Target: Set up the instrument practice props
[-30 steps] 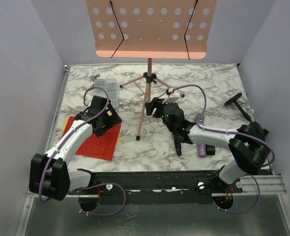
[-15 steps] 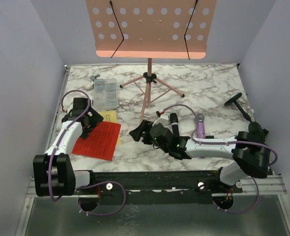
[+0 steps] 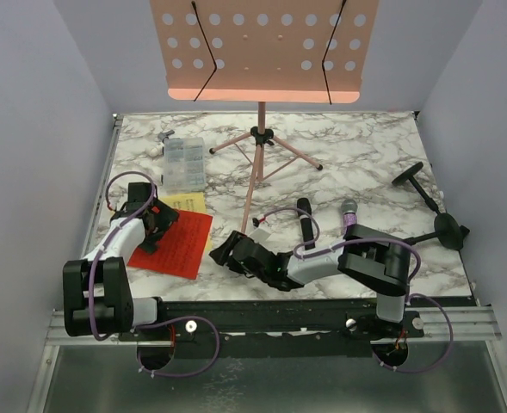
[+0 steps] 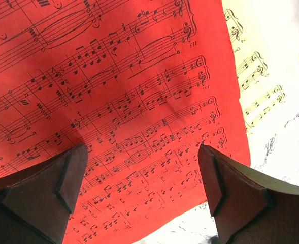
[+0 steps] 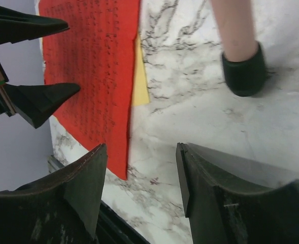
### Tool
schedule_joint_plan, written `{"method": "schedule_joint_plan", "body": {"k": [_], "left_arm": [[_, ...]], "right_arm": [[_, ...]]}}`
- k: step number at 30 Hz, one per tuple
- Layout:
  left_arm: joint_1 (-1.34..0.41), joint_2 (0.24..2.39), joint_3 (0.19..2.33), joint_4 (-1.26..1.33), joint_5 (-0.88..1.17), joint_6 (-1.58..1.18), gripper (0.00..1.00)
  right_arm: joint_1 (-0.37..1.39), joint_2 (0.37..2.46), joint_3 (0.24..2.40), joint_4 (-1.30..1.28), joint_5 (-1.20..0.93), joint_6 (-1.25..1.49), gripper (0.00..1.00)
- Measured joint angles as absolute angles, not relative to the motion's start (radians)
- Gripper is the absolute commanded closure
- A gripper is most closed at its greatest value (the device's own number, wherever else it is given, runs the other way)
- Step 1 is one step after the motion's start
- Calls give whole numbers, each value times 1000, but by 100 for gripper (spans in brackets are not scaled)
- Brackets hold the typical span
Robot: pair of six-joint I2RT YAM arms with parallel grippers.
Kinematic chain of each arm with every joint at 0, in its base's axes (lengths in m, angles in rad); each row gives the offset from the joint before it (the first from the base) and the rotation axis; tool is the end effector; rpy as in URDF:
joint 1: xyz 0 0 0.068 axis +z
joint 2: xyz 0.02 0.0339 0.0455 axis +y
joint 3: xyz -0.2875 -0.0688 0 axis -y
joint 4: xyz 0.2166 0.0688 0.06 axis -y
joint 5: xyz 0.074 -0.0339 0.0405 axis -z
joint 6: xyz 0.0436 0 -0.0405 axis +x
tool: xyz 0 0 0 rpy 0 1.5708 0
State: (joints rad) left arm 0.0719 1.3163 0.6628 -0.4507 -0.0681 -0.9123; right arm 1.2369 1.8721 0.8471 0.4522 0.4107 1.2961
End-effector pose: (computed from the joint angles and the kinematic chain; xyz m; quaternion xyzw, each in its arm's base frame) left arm 0.2082 0.0180 0.2028 -0.4663 0.8533 -0.0640 0.2245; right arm 0.1360 0.3390 0.1723 0.1230 0.8564 0.3933 0.3112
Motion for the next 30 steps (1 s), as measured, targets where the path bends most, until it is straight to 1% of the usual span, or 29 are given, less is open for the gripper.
{"method": "schedule_joint_plan", "body": {"k": [7,17,26,29,30], "left_arm": [[86,1263,612,-407,-26,-919,1],[83,1154,511,-347,182,-1007,1],[83,1123,490,-373,237,-1018,1],[83,1124,490,-377,245,-1018,1],[83,1124,490,-377,247,-1018,1]], "right_arm": [[1256,1932,932,453,418,1364,40],[1271,1948,932,428,453,1501,42],[1271,1948,931,410,491,1567,41],[1269,1948,913,444,508,1551,40],[1268,1948,903,466,512,1537,42]]}}
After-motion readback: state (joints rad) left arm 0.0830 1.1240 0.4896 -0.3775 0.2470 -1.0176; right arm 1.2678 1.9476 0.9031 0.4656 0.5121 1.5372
